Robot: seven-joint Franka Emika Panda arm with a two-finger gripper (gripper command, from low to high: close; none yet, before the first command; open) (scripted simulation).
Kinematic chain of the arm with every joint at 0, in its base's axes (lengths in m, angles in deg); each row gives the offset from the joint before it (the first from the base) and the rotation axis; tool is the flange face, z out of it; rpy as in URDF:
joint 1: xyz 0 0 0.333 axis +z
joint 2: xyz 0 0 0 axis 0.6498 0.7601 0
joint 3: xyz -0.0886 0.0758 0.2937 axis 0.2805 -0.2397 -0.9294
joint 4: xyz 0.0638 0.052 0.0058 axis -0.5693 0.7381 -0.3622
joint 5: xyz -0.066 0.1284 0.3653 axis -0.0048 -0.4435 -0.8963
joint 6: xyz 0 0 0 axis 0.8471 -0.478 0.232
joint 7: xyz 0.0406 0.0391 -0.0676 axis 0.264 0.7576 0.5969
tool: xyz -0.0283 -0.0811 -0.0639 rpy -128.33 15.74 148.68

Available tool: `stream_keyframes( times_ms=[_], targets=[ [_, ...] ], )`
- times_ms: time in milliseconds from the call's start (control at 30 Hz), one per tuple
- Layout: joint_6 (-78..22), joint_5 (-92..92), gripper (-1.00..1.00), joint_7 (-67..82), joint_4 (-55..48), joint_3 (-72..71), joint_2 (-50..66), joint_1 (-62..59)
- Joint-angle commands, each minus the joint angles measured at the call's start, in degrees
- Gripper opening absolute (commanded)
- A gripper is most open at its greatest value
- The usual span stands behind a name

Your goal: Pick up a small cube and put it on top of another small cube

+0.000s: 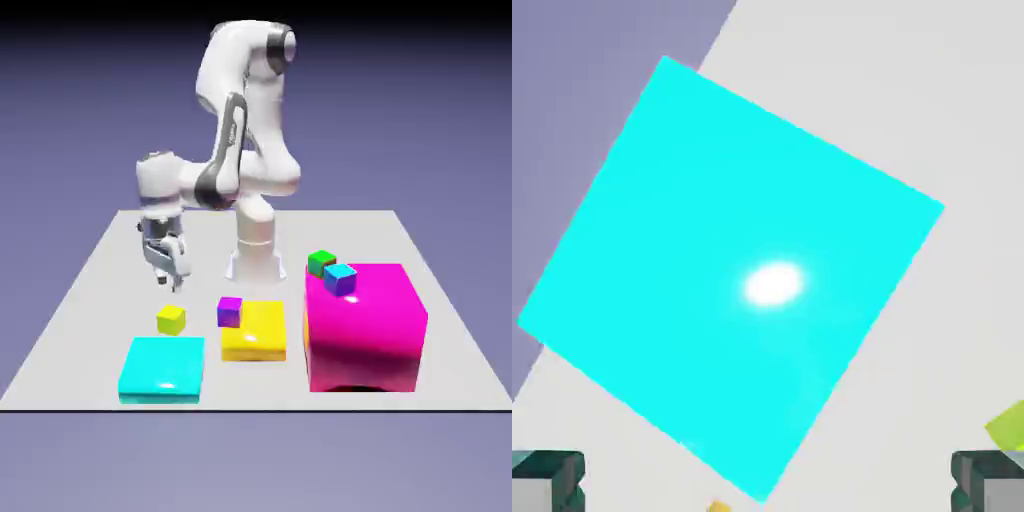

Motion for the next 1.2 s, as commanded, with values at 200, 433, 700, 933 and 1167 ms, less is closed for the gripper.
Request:
stream_keyframes(
  times_ms=[200, 433, 700, 933, 1167],
  targets=[
    [-11.1, -11.1, 0.0, -8.3, -2.3, 0.7, 11.1, -14.6],
    [-4.4, -22.8, 0.0, -2.0, -3.7, -3.9, 23.1, -16.4],
    [-11.9, -13.6, -1.0, -8.8, -2.7, 0.4, 13.6, -16.6],
    [-24.2, -9.9, -1.0, -16.4, -11.0, -7.5, 7.9, -6.3],
    [-40.3, -6.1, -1.0, -26.0, -22.7, -19.0, 1.2, 8.3]
  ],
)
